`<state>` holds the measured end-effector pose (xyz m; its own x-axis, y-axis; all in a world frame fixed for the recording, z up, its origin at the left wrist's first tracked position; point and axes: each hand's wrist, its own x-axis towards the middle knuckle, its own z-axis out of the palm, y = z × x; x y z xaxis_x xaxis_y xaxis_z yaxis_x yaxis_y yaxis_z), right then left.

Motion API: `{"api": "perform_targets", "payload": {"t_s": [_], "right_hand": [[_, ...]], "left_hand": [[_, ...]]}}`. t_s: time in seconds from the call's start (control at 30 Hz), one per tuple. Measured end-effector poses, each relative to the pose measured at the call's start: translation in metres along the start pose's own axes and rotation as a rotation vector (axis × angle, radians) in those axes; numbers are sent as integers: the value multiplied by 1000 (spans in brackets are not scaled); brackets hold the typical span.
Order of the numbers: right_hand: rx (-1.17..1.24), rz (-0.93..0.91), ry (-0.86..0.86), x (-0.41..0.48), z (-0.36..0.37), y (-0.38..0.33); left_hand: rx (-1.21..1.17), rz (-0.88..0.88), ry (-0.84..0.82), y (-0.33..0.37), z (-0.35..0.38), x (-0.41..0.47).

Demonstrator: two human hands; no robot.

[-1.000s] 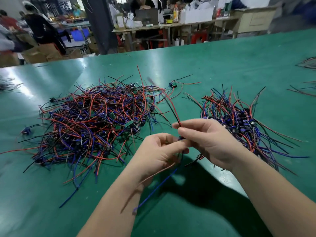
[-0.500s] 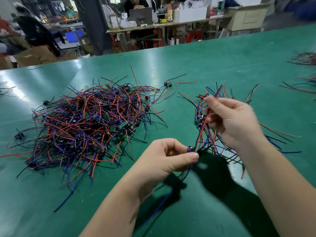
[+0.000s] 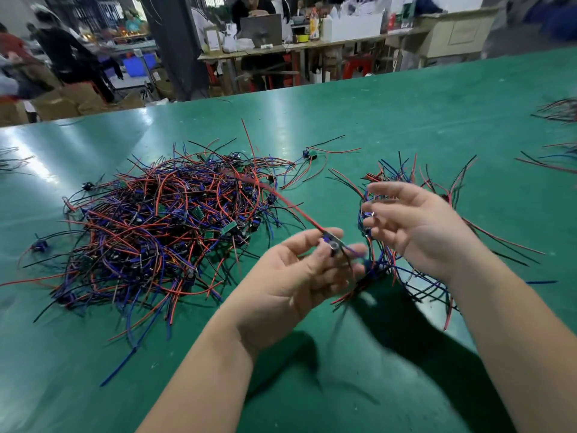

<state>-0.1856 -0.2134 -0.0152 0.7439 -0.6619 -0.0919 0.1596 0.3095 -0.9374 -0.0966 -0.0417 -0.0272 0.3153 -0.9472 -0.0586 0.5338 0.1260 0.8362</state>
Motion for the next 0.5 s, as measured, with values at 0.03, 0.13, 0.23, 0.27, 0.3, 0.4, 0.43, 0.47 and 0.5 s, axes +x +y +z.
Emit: {"api": "perform_targets", "payload": {"t_s": [0.03,0.13,0.23,0.27,0.3,0.4,0.43,0.47,0.5], "right_hand": [[-87,-7,-96,-2,3,4],[-217,-62,-355,-10,13,11],[-195,-116,-486,-15,21,18],[-181,-136,-489,-17,24,20],[-158,-151,-470,-18,27,22],[-19,-135,-325,-19,34,26],[43,-103,-262,-18,35,26],[103,-71,-205,-17,34,26],[152,-45,-161,-16,33,24]], "left_hand": [[-39,35,40,0,-1,2],[-11,104,204,2,-2,4],[78,128,376,-2,-3,6],[95,141,412,-3,-2,6],[116,168,426,-6,-2,7],[239,281,403,-10,0,8],[324,328,371,-12,-1,8],[415,361,334,-13,-1,8],[491,385,288,-14,-1,7]]}}
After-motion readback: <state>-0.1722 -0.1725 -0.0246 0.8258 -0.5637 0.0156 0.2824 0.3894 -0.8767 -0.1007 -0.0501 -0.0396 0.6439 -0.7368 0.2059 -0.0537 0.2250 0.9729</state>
